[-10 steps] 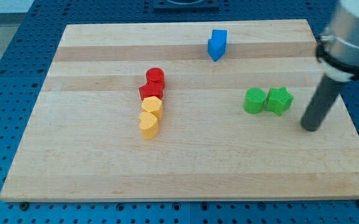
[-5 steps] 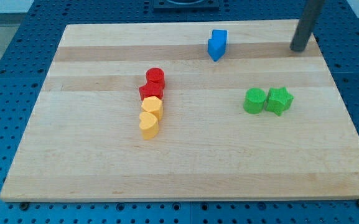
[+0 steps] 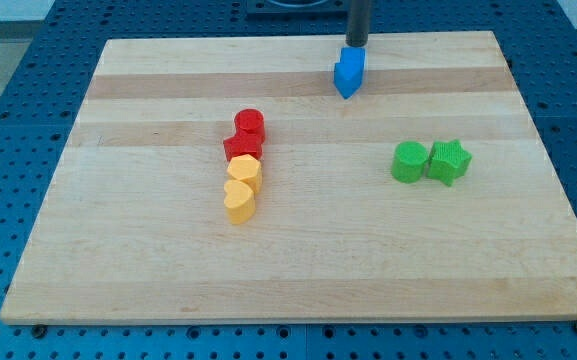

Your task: Push the blue cube along with blue tringle towards the center

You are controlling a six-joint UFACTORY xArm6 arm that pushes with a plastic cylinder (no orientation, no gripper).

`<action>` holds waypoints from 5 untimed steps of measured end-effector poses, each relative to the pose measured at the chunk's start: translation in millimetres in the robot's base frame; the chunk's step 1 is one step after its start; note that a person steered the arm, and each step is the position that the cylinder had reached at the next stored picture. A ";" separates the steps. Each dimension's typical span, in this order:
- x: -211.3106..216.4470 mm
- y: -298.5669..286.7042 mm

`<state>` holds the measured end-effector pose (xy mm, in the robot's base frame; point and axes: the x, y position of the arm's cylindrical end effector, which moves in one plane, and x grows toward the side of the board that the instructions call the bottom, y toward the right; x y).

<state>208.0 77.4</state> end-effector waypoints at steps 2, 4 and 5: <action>33.9 -0.6; 71.5 -5.8; 93.3 -12.0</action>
<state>301.3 65.4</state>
